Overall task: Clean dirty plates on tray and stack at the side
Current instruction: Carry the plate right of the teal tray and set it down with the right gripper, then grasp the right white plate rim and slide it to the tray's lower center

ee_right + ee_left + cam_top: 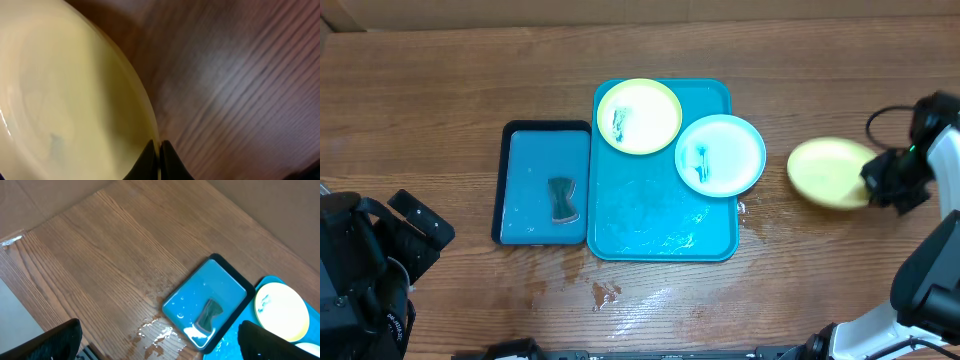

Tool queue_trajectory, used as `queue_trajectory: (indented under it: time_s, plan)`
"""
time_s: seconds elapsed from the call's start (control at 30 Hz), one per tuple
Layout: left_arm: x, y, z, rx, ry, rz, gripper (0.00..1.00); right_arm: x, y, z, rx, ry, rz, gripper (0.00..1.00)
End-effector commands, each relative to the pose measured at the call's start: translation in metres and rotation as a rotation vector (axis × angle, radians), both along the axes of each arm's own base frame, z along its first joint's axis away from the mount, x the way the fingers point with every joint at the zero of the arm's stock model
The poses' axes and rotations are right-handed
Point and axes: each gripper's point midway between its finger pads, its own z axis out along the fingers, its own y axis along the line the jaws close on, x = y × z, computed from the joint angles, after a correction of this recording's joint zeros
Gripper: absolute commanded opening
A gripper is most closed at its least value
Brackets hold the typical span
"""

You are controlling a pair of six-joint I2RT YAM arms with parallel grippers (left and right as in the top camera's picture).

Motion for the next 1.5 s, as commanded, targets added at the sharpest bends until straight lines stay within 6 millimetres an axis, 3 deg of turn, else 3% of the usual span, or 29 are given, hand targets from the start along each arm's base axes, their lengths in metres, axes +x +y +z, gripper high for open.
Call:
queue_trajectory:
  time_s: [0.0, 0.2, 0.37, 0.47, 0.6, 0.73, 0.83, 0.93, 1.1, 1.3, 1.4, 1.47]
  plan:
    - [-0.001, 0.004, 0.001, 0.003, -0.004, 0.029, 1.00, -0.025, 0.008, -0.016, -0.014, 0.069, 0.038, 0.04]
    - [-0.001, 0.004, 0.001, 0.002, -0.004, 0.029, 1.00, -0.053, 0.040, -0.047, 0.023, 0.160, 0.116, 0.04]
    - [-0.001, 0.004, 0.001, 0.002, -0.004, 0.029, 1.00, -0.050, 0.059, -0.048, 0.002, 0.172, 0.214, 0.04]
    - [-0.001, 0.004, 0.001, 0.003, -0.004, 0.029, 1.00, -0.037, 0.067, -0.045, -0.018, 0.130, 0.262, 0.27]
    - [-0.001, 0.004, 0.001, 0.003, -0.004, 0.029, 1.00, -0.005, 0.075, -0.023, -0.032, 0.005, 0.387, 0.43]
    - [-0.001, 0.004, 0.001, 0.002, -0.004, 0.029, 1.00, 0.027, 0.081, 0.021, -0.049, -0.171, 0.439, 0.59]
    - [-0.001, 0.004, 0.001, 0.003, -0.004, 0.029, 1.00, 0.055, 0.109, 0.047, 0.061, -0.374, 0.565, 0.64]
    - [-0.001, 0.004, 0.001, 0.002, -0.004, 0.029, 1.00, 0.076, 0.137, 0.061, 0.165, -0.528, 0.680, 0.64]
    - [-0.001, 0.004, 0.001, 0.003, -0.004, 0.029, 1.00, 0.097, 0.162, 0.045, 0.139, -0.612, 0.771, 0.64]
    - [-0.001, 0.004, 0.001, 0.002, -0.004, 0.029, 1.00, 0.121, 0.174, 0.002, -0.039, -0.610, 0.852, 0.71]
    - [-0.001, 0.004, 0.001, 0.003, -0.004, 0.029, 1.00, 0.123, 0.186, -0.012, -0.027, -0.597, 0.881, 0.66]
    - [-0.001, 0.004, 0.001, 0.003, -0.004, 0.029, 1.00, 0.122, 0.183, -0.021, -0.051, -0.564, 0.884, 0.62]
